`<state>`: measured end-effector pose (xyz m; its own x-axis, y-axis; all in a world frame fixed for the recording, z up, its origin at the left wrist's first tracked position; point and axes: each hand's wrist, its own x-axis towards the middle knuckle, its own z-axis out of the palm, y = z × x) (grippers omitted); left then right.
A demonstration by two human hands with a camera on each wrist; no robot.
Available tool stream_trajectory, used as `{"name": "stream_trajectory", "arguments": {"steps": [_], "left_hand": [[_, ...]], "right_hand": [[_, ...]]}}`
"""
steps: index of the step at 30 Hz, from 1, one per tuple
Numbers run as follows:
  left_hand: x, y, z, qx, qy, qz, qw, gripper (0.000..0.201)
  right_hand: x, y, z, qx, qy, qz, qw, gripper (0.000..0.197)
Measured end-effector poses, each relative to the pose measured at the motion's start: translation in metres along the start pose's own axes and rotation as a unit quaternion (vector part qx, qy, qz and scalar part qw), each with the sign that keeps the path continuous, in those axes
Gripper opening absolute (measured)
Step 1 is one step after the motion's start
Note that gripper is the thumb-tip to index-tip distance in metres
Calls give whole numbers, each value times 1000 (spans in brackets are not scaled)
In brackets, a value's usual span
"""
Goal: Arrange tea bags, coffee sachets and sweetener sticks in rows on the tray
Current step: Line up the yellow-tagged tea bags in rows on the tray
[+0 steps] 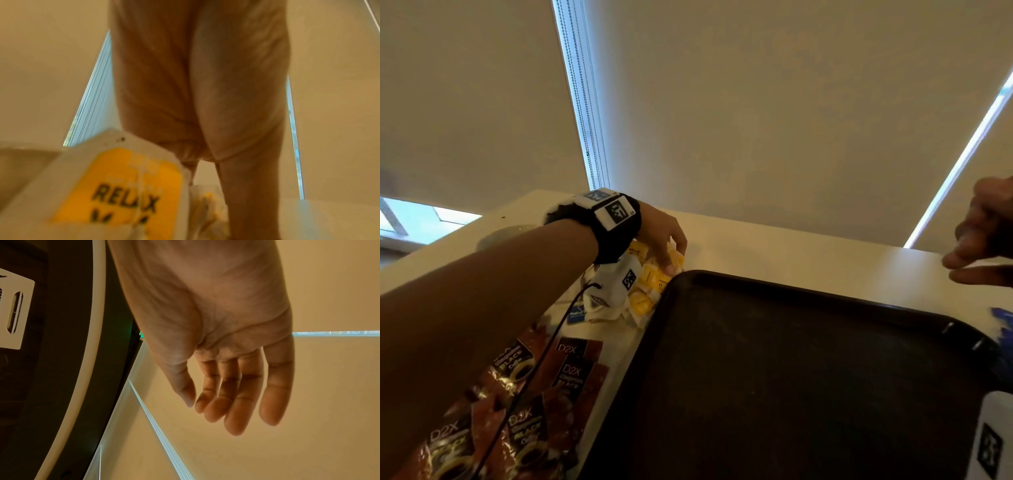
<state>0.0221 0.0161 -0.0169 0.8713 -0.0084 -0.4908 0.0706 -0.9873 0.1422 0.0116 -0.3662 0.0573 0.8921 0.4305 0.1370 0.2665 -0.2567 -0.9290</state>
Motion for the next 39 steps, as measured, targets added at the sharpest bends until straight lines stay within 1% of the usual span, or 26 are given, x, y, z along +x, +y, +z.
{"name": "stream_trajectory", "arguments": {"steps": [2,3,6,8,10,13,14,16,18,20,21,24,25,26,29,31,32,33,34,35,37,39], "left_hand": [[0,-3,-1,-8,27,18,999,17],[-1,-6,-1,-17,44,24,999,14],[-5,-15,-3,-45,99,35,993,13],[-11,-21,-6,-46,146,34,988,12],[-19,-26,-11,-61,212,40,975,13],[-36,-31,-21,-114,311,38,943,12],[-42,-31,-23,-134,333,35,933,12],[-53,-27,-25,-174,355,38,918,12],[-67,-15,-24,-214,368,52,904,14],[-84,6,-23,-250,374,84,889,14],[-95,21,-23,-267,372,106,883,14],[-121,76,-20,-296,346,174,873,17],[-128,96,-19,-302,332,194,872,17],[-133,114,-18,-308,316,214,871,18],[-137,160,-11,-315,272,260,871,24],[-129,178,-2,-303,270,265,875,27],[-124,184,3,-300,273,261,876,25],[-118,187,9,-302,278,256,876,21],[-112,188,14,-302,282,252,875,19],[-107,186,20,-300,287,252,874,22],[-100,181,30,-287,303,247,874,36],[-97,175,37,-272,325,241,873,48]], "right_hand": [[-2,1,6,1,-5,-2,1000,31],[-3,1,11,2,-12,-8,1000,35],[-3,7,19,-7,-31,-17,999,63],[-4,11,22,-4,-26,-23,999,67],[-7,11,27,3,-25,-36,999,68],[-15,7,37,-4,-28,-41,999,73],[-18,5,41,-4,-31,-40,999,74],[-23,1,48,-1,-34,-38,999,72],[-26,-3,56,29,-42,-25,998,55],[-29,-6,64,76,-28,10,997,38],[-29,-6,69,91,-19,28,995,37],[-27,-4,82,158,-23,85,984,64],[-28,-3,85,197,-35,109,974,73],[-28,-1,86,241,-51,129,961,77],[-27,5,81,373,-146,157,903,67],[-27,7,74,428,-200,152,868,62],[-28,7,72,440,-210,152,860,61],[-29,7,72,436,-212,154,861,60],[-29,7,71,419,-207,156,870,57],[-29,8,72,396,-195,155,884,52],[-29,11,77,355,-173,148,907,44],[-28,14,83,329,-167,150,918,44]]}}
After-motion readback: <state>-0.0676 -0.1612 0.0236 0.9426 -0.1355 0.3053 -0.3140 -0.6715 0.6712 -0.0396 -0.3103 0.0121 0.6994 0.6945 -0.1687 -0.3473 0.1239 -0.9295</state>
